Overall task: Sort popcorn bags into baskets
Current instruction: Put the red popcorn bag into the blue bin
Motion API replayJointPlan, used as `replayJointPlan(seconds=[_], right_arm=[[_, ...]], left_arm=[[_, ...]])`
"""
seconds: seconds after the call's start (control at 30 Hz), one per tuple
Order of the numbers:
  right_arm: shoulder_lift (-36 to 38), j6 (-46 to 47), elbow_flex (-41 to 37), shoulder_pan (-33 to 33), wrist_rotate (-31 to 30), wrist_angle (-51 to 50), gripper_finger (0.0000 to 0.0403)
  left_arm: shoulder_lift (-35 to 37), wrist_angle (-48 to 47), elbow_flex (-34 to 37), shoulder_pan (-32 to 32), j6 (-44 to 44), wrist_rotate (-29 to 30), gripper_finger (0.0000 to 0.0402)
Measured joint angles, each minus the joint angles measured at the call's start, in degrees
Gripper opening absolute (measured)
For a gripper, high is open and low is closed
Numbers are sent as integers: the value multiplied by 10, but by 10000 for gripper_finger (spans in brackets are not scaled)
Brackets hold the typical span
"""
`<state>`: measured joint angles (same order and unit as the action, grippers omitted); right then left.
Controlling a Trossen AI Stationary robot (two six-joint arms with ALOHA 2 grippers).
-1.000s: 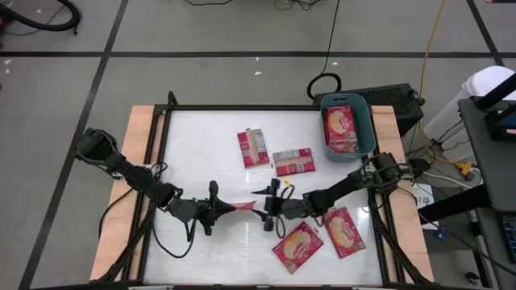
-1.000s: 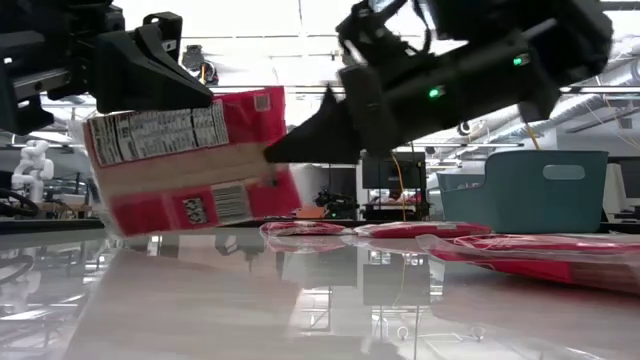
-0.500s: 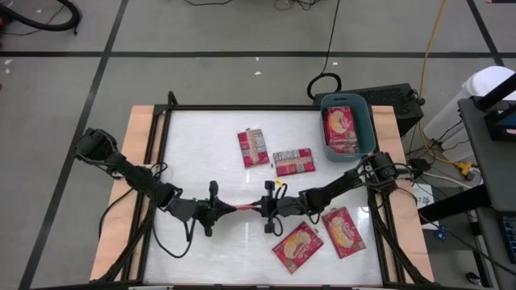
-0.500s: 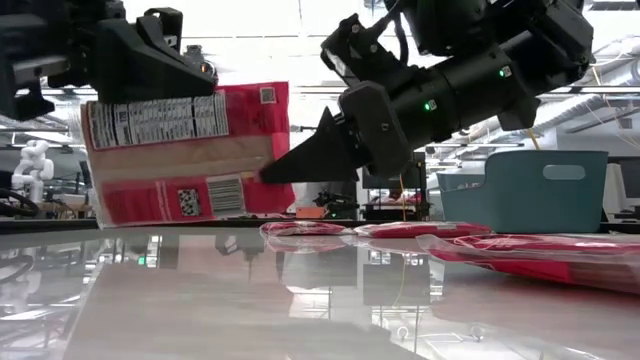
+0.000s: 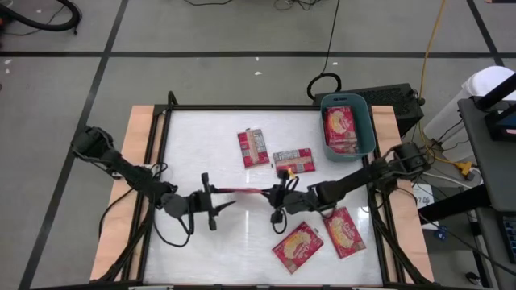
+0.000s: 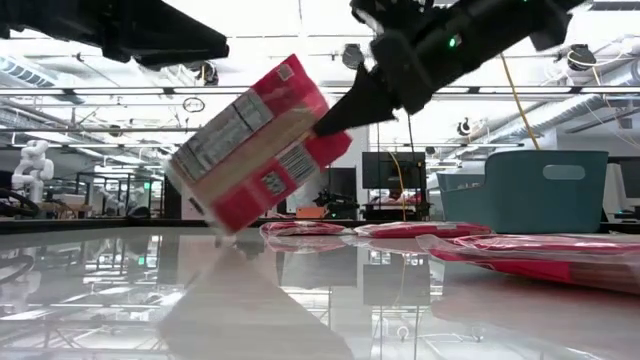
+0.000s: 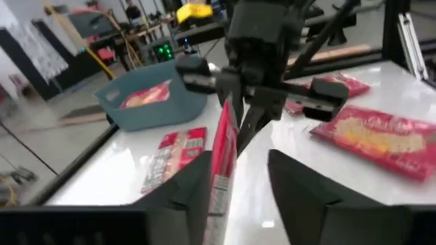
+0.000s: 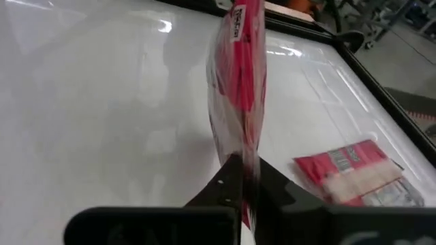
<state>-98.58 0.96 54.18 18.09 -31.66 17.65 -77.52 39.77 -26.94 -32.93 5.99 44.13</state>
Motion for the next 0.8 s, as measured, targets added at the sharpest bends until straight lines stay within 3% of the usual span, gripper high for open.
replayJointPlan(seconds=[0.2,0.33,0.47,0.7,0.8], right_arm=[[20,-40,0,19,2,14,1],[25,-80,1,27,1,18,1],[31,-106,8,27,1,22,0],[37,-143,8,26,0,40,4],[47,-140,8,34,-1,19,22]], left_arm=[[-39,9,1,19,-34,-5,221],[-55,11,0,33,-27,-7,232],[-62,4,0,43,8,-56,186],[-62,4,0,56,40,-78,33],[-62,5,0,52,58,-78,17]])
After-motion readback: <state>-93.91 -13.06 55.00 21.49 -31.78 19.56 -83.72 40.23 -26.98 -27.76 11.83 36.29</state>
